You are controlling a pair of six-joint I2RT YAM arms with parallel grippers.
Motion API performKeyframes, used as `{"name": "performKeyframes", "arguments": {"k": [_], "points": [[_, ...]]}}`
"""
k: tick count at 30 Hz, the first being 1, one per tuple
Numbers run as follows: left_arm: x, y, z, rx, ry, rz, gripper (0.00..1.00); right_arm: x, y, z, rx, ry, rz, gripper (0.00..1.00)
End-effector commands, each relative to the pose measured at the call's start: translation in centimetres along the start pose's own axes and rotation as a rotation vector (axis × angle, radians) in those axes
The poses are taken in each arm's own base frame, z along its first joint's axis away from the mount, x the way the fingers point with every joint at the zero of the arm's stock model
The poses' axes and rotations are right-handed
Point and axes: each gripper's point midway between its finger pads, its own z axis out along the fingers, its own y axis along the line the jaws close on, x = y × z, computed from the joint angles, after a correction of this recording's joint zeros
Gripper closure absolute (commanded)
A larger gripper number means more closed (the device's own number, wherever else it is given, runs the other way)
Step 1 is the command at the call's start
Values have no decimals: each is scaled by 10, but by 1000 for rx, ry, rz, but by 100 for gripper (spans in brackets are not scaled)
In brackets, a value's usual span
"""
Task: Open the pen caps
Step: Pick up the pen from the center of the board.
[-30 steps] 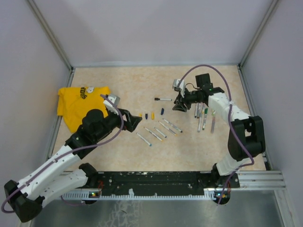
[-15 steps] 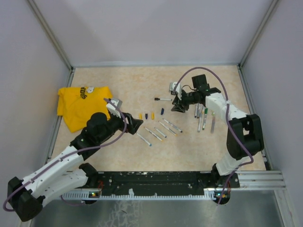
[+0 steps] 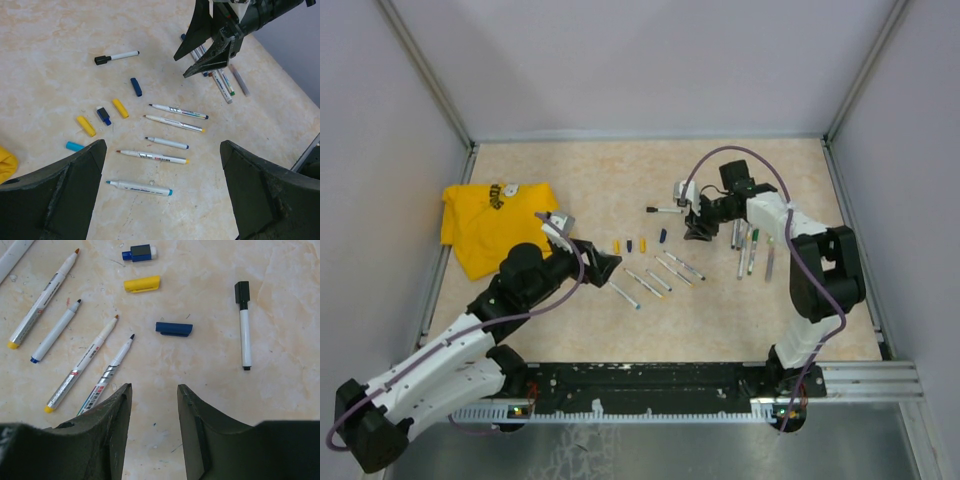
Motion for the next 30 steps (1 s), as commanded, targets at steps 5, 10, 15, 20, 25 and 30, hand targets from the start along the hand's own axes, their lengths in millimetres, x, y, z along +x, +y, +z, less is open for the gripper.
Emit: {"name": "performKeyframes", "arguments": {"k": [5, 10, 15, 20, 25, 30], "points": [[-18, -12, -14, 59, -95, -46, 0, -19, -16, -11, 69, -1, -88, 58], [-18, -16, -14, 83, -94, -56, 0, -16, -8, -12, 66, -7, -85, 58], [-13, -18, -12, 99, -88, -68, 0, -11, -10, -9, 65, 10, -83, 58], [-10, -18, -9, 104, -91, -75, 0, -10, -14, -6, 51, 32, -84, 58], [4, -15, -3, 109, -76, -96, 0, -2, -19, 1, 49, 73, -79, 58], [16, -11, 3, 100, -65, -117, 0, 12, -35, 16, 76, 172, -28, 59]]}}
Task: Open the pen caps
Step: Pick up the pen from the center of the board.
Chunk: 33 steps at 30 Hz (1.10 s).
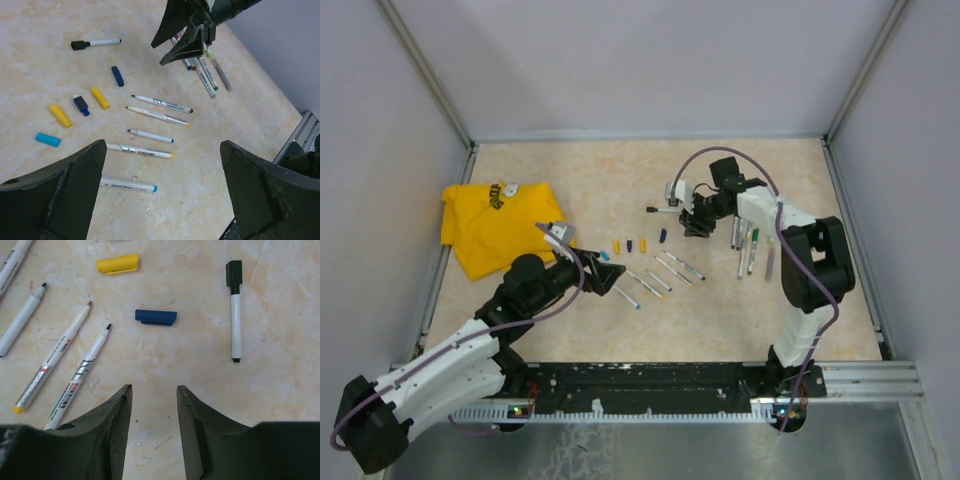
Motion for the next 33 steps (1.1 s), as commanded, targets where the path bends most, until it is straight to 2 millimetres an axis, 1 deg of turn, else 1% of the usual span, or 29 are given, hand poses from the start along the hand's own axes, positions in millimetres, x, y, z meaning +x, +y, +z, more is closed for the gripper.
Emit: {"name": "performKeyframes", "arguments": {"k": [1, 4, 6, 10, 14, 18, 19, 21, 27, 33], "points": [[-1, -1, 4, 21, -36, -24, 0, 0, -24, 13, 57, 84, 19, 59], [3, 1, 6, 16, -36, -30, 0, 0, -33, 22, 81, 104, 55, 60], [6, 3, 8, 11, -30, -31, 0, -2, -43, 27, 96, 105, 62, 59], [8, 5, 9, 4, -28, -36, 0, -7, -60, 34, 59, 132, 70, 59], [11, 7, 10, 4, -29, -39, 0, -16, -76, 48, 42, 141, 63, 58], [11, 7, 8, 4, -30, -40, 0, -18, -86, 59, 25, 160, 65, 52], [11, 7, 7, 2, -33, -41, 0, -21, -90, 59, 23, 159, 64, 50], [10, 7, 6, -1, -40, -41, 0, -21, -92, 62, 11, 166, 74, 48], [10, 5, 7, 9, -31, -40, 0, -15, -95, 71, 19, 187, 90, 47], [11, 5, 5, 12, -30, -46, 0, -5, -95, 80, 15, 223, 105, 53]]}}
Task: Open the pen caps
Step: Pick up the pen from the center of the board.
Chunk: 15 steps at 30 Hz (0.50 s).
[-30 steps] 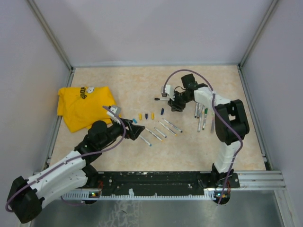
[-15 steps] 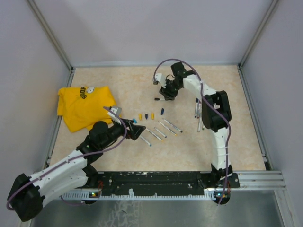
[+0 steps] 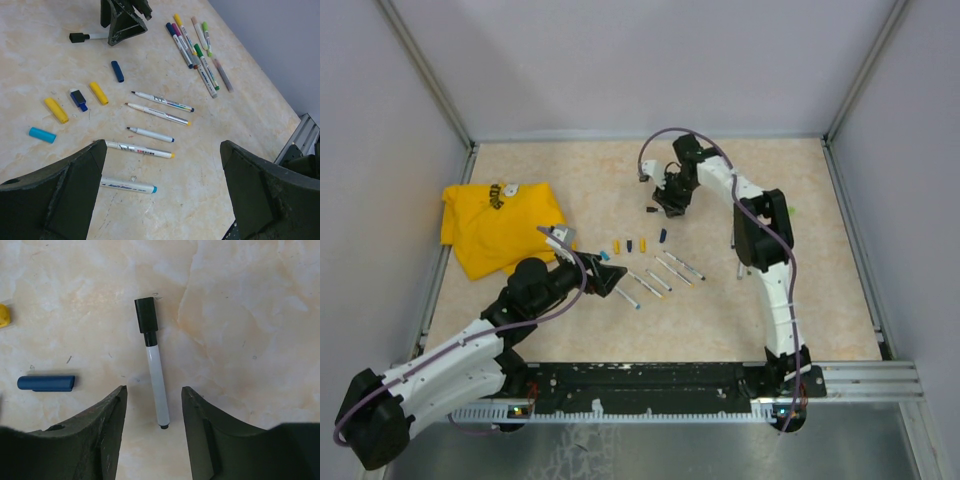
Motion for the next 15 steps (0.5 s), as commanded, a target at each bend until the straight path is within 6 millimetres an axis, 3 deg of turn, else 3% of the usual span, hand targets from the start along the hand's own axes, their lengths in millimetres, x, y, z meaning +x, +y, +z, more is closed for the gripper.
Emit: {"name": "performKeyframes", "arguments": {"k": [1, 6, 15], "points": [[-8, -4, -1, 19, -34, -3, 0, -8, -8, -1, 23, 11, 0, 53], [-15, -5, -1, 14, -38, 18, 0, -3, -10, 4, 21, 31, 7, 61], [-29, 0, -2, -31, -61, 65, 0, 15, -1, 3, 17, 117, 11, 93]]}}
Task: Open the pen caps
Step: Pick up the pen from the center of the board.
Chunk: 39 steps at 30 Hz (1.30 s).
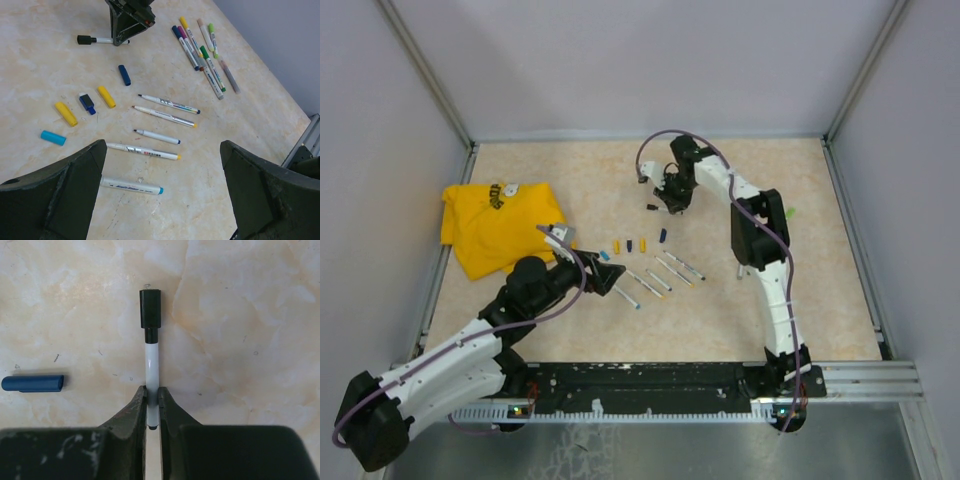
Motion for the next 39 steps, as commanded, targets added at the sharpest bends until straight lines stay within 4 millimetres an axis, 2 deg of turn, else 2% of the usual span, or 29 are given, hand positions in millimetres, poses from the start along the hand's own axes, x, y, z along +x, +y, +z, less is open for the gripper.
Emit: {"name": "performKeyframes", "arguments": {"k": [1, 7, 13, 16, 21, 26, 30, 33, 35, 39], "points": [[-28, -3, 0, -9, -63, 38, 0, 8, 4, -5, 18, 58, 2, 94], [-29, -7, -2, 6, -68, 34, 0, 29, 18, -16, 66, 114, 65, 100], [-24, -11, -3, 37, -72, 6, 0, 60, 43, -33, 81, 192, 127, 100], [-23, -14, -3, 59, -67, -4, 1, 72, 52, -35, 87, 224, 152, 94], [-28, -18, -3, 69, -75, 1, 1, 67, 58, -28, 56, 191, 181, 82], [-28, -17, -2, 66, -73, 0, 0, 63, 56, -19, 44, 186, 187, 80], [-23, -23, -1, 99, -58, -15, 1, 64, 54, -14, 58, 195, 184, 79], [-22, -19, -1, 86, -71, -23, 1, 68, 54, -12, 73, 214, 175, 80], [-23, -21, -1, 102, -86, -35, 1, 70, 54, -11, 82, 220, 178, 82], [-24, -28, -1, 149, -123, -63, 1, 68, 55, -17, 102, 206, 182, 99]]}}
